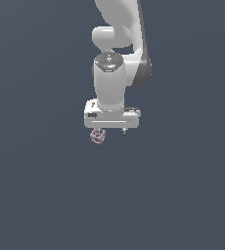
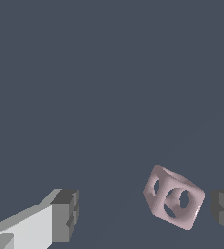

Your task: Pick up the object and move it to a goal position.

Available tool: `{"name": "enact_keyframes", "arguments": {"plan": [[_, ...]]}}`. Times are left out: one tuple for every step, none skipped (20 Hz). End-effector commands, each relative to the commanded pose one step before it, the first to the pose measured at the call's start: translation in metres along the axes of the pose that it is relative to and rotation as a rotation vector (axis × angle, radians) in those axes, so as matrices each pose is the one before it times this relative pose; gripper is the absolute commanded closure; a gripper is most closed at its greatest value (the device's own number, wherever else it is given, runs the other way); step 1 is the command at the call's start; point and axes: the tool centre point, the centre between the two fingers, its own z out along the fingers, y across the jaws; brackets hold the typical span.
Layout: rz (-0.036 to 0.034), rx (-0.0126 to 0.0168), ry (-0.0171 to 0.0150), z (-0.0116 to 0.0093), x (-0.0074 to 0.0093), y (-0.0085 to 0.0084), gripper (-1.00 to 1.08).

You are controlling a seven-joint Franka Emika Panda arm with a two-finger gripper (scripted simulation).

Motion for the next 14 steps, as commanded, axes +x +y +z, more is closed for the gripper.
{"name": "enact_keyframes", "arguments": {"plan": [[0.0, 0.0, 0.0, 0.0, 0.0, 0.00001, -0.92], [0.0, 0.0, 0.0, -0.00014, -0.00005, -0.00044, -0.92], [0.00131, 0.00144, 0.00014, -0.00053, -0.00015, -0.00023, -0.92], [0.00172, 0.00192, 0.00017, -0.00084, -0.00024, -0.00072, -0.92], [0.00221, 0.00255, 0.00022, -0.00117, -0.00033, -0.00108, -0.92], [0.00261, 0.0032, 0.00028, -0.00153, -0.00041, -0.00141, -0.92], [0.00255, 0.00347, 0.0003, -0.00173, -0.00042, -0.00157, -0.92], [0.00164, 0.0027, 0.00023, -0.00145, -0.0003, -0.00133, -0.92], [0.0008, 0.0019, 0.00016, -0.00113, -0.00017, -0.00105, -0.92], [0.00013, 0.00118, 0.0001, -0.0008, -0.00006, -0.00072, -0.92], [-0.00038, 0.00057, 0.00005, -0.00044, 0.00002, -0.00038, -0.92], [0.0, 0.0, 0.0, -0.00001, 0.00007, 0.00031, -0.92], [0.00004, -0.00069, -0.00006, 0.00053, -0.00005, 0.0002, -0.92], [0.00232, -0.00058, -0.00006, 0.00087, -0.00027, 0.00072, -0.92]]}}
